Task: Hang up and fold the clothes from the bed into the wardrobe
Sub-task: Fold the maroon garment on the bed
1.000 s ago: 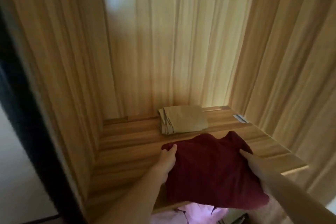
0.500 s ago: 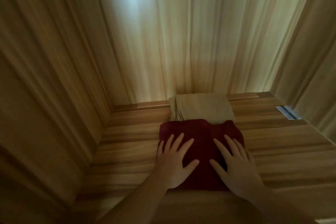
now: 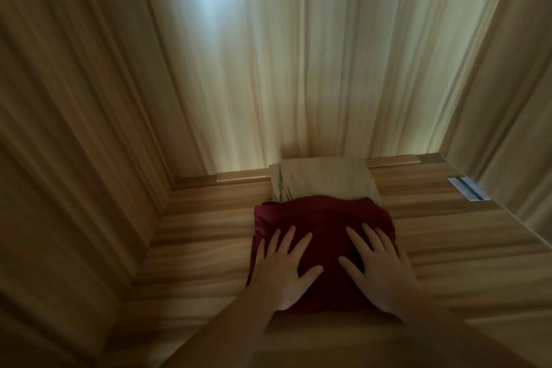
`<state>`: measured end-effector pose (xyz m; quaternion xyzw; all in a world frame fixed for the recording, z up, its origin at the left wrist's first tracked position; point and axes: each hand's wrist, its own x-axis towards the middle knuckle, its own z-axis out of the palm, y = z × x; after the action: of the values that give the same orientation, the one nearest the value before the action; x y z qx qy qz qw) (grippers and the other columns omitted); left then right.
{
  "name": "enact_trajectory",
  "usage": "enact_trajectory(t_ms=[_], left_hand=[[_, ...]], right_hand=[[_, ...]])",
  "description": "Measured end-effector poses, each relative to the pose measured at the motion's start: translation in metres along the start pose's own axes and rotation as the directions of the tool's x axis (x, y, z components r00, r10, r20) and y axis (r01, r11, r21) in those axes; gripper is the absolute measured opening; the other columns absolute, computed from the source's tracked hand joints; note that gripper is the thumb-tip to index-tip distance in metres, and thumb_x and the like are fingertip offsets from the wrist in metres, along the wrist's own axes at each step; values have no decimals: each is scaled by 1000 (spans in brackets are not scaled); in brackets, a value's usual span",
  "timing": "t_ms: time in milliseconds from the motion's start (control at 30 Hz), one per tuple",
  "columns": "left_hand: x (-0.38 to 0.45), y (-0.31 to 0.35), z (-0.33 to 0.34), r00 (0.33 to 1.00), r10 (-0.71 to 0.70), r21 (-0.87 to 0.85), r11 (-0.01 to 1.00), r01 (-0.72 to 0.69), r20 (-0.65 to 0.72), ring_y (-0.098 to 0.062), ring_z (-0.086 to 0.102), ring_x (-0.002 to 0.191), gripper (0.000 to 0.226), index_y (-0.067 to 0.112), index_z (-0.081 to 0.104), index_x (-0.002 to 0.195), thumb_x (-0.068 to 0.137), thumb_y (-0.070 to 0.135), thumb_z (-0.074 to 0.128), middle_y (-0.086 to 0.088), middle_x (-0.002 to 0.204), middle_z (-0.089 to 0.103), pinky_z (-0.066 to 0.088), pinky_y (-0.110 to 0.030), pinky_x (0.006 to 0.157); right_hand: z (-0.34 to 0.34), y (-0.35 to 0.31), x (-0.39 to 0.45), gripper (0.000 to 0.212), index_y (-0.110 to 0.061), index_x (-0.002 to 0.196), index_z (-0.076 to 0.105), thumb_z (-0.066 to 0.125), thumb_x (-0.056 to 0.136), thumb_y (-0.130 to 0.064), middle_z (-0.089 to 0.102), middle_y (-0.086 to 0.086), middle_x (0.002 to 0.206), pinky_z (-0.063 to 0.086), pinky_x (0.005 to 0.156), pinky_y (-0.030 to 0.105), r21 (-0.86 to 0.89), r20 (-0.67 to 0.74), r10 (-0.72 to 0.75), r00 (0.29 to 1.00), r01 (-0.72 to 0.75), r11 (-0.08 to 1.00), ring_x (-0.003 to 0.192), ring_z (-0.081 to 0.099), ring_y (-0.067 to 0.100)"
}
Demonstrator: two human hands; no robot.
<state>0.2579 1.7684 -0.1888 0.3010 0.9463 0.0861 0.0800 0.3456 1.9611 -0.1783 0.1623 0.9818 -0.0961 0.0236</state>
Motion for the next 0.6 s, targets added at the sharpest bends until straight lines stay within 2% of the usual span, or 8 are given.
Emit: enact_trajectory(t_ms=[167,333,500,600], left_hand=[[-9,9,-31,998,35,3,999,-35,-53,-20,-5,151,68,45,3,152,93,71,24,9,164,-4,-2,-46,121],[-28,22,-69,993,83,-15,996,-85,-80,-21,-1,151,66,42,8,153,95,66,27,6,164,2,-1,-47,121],[-71,24,-94,975,203,-23,978,-206,-85,-23,3,150,66,38,12,154,95,62,33,3,164,5,4,-49,121],[-106,21,-100,948,307,-29,950,-310,-81,-25,13,148,66,36,20,152,93,57,41,2,162,15,16,-48,119]], right_hand=[[-31,-3,-18,71,-41,153,-2,20,92,-70,-2,-6,164,11,120,46,48,-33,66,997,-64,997,150,0,21],[-69,-19,-60,70,-38,154,3,27,93,-66,8,-5,162,16,118,43,-25,-145,113,983,-118,993,148,10,22],[-93,-51,-124,70,-35,152,14,36,92,-64,18,-7,159,23,113,41,-46,-264,199,944,-218,975,146,16,20],[-93,-75,-170,72,-35,152,16,41,91,-64,18,-7,159,23,113,41,-13,-245,295,923,-307,951,147,15,18]])
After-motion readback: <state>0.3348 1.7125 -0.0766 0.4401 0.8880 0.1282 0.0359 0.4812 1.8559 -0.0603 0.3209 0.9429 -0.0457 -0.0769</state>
